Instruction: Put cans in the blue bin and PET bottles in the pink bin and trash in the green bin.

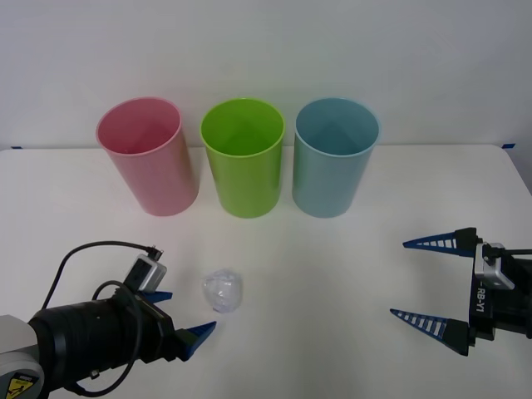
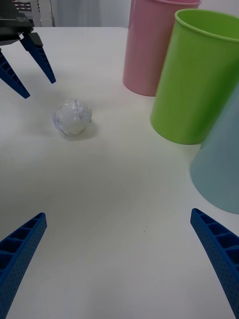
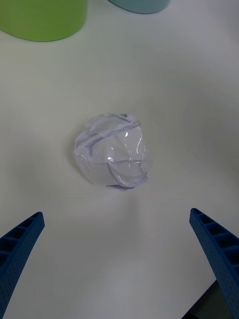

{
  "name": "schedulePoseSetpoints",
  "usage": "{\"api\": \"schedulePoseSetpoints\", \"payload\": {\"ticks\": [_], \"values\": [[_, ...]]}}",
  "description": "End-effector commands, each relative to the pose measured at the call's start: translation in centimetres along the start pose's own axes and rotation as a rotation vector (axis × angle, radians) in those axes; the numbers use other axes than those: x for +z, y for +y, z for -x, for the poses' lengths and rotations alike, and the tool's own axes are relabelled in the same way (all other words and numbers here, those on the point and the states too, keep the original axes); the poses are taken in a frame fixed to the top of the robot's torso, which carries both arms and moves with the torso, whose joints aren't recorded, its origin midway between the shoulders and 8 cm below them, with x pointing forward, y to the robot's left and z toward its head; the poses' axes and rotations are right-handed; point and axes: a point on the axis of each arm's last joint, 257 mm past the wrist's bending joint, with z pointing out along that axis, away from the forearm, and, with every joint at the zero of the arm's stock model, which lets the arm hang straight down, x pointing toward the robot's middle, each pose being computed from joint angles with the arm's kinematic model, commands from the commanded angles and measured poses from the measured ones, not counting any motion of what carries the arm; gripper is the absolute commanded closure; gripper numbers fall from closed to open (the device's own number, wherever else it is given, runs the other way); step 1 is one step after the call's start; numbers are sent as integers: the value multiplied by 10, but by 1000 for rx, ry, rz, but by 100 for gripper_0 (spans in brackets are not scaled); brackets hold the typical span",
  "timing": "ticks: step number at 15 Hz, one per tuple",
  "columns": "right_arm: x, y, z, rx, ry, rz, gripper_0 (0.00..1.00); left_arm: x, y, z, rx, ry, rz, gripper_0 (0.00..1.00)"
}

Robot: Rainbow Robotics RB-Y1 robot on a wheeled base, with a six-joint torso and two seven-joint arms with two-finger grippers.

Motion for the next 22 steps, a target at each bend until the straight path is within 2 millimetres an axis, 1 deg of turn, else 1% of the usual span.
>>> {"api": "schedulePoseSetpoints", "payload": {"ticks": [1,3,6,8,11,13,16,22], "values": [[0,0,0,0,0,0,0,14,-1,8,11,-3,15,0],[0,0,0,0,0,0,0,26,-4,13,30,-4,14,4],[0,0,0,0,0,0,0,38,-6,18,47,4,13,4],[0,0,0,0,0,0,0,45,-3,21,48,7,26,4],[0,0,0,0,0,0,0,50,-2,20,77,19,51,4],[0,0,0,0,0,0,0,55,-5,21,107,25,66,4],[0,0,0,0,0,0,0,64,-6,21,130,37,70,7],[0,0,0,0,0,0,0,71,-3,22,141,46,80,8]]}}
